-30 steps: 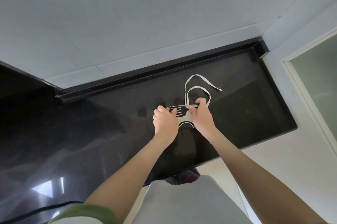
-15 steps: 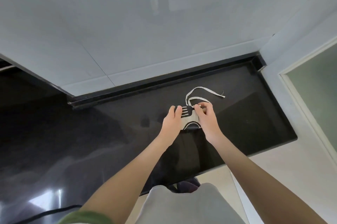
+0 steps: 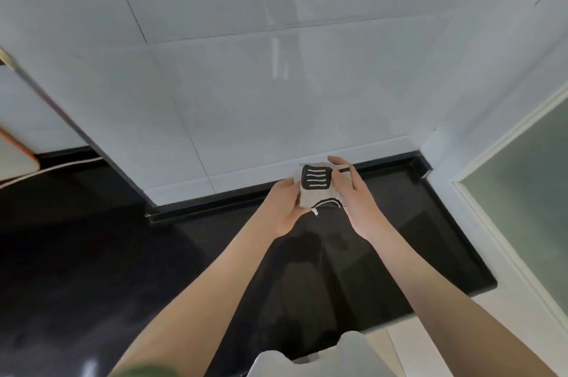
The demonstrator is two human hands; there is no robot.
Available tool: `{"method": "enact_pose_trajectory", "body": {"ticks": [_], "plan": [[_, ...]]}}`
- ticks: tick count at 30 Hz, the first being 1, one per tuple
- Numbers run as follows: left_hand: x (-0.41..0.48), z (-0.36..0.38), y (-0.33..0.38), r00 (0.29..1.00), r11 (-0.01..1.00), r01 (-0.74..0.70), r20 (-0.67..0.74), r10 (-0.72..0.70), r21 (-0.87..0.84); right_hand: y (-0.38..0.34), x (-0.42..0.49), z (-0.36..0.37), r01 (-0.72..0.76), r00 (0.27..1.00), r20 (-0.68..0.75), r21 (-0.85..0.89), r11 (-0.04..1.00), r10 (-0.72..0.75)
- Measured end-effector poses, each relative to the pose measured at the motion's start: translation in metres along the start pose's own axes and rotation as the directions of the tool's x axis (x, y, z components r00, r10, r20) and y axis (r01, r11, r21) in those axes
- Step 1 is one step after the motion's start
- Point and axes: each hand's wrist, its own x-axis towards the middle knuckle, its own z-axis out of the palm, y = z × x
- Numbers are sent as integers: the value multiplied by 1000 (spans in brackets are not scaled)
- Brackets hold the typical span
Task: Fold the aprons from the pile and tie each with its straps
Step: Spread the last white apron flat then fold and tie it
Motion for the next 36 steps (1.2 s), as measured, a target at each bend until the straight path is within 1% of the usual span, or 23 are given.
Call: {"method": "enact_pose_trajectory", "body": {"ticks": [1, 2, 3, 4, 5, 6, 7, 8, 9, 11, 14, 16, 18, 22, 25, 28, 30, 31, 32, 33, 34, 35, 36], "plan": [[1, -1, 2, 999, 999, -7, 36, 6, 32, -3, 0, 1, -4, 1000, 30, -35, 999, 5], [0, -4, 4, 1000, 997, -20, 20, 19, 80, -8, -2, 3, 12, 999, 46, -117, 993, -7], [-2, -5, 6, 1000, 996, -8, -11, 9, 84, -13, -3, 4, 61, 998, 43, -264, 963, -51], [-5, -6, 7, 998, 998, 20, -56, -17, 61, -20, -5, 4, 134, 991, 51, -445, 886, -124], [-5, -7, 5, 994, 997, 48, -100, -43, 56, -28, -6, 3, 227, 972, 99, -606, 762, -211], [-4, -7, 3, 988, 994, 61, -146, -47, 92, -36, -7, 4, 332, 940, 194, -705, 627, -279], [-5, -7, 3, 982, 986, 62, -184, -32, 156, -44, -10, 6, 426, 902, 306, -746, 512, -305], [-7, -6, 4, 978, 974, 59, -206, -12, 221, -51, -14, 9, 496, 868, 409, -745, 446, -282], [-9, -5, 6, 973, 959, 50, -230, 17, 280, -53, -17, 10, 537, 843, 483, -729, 424, -237], [-15, -2, 11, 964, 928, 25, -255, 76, 371, -54, -23, 10, 544, 830, 530, -703, 458, -172], [-24, 2, 14, 956, 881, -54, -231, 182, 471, -51, -23, 7, 526, 850, 461, -722, 448, -255], [-28, 5, 13, 955, 861, -112, -187, 231, 495, -52, -22, 3, 494, 869, 408, -736, 463, -280], [-30, 6, 14, 953, 839, -146, -155, 262, 524, -56, -24, 2, 506, 862, 419, -723, 470, -285], [-34, 5, 24, 948, 748, -157, -115, 298, 645, -63, -30, 3, 551, 835, 474, -718, 426, -280], [-37, 6, 30, 950, 698, -179, -62, 305, 693, -67, -32, 4, 501, 865, 437, -719, 481, -248], [-41, 6, 34, 952, 646, -250, 60, 301, 721, -69, -30, 8, 426, 904, 371, -725, 541, -213], [-43, 5, 37, 957, 621, -261, 114, 267, 739, -68, -27, 11, 367, 928, 331, -734, 571, -170], [-44, 4, 38, 964, 642, -253, 134, 229, 724, -68, -26, 12, 361, 931, 327, -746, 560, -164], [-48, 2, 40, 972, 707, -237, 156, 178, 666, -68, -24, 13, 367, 929, 330, -755, 543, -168], [-51, -1, 42, 972, 818, -208, 204, 113, 537, -68, -22, 14, 371, 927, 332, -754, 542, -174], [-53, -4, 44, 956, 930, -162, 286, 65, 329, -71, -21, 14, 368, 928, 332, -743, 559, -171], [-55, -8, 45, 931, 990, -94, 360, 50, 105, -72, -20, 15, 358, 930, 330, -724, 590, -159], [-58, -11, 46, 912, 998, -54, 406, 62, -29, -75, -20, 16, 346, 932, 335, -703, 621, -141]]}}
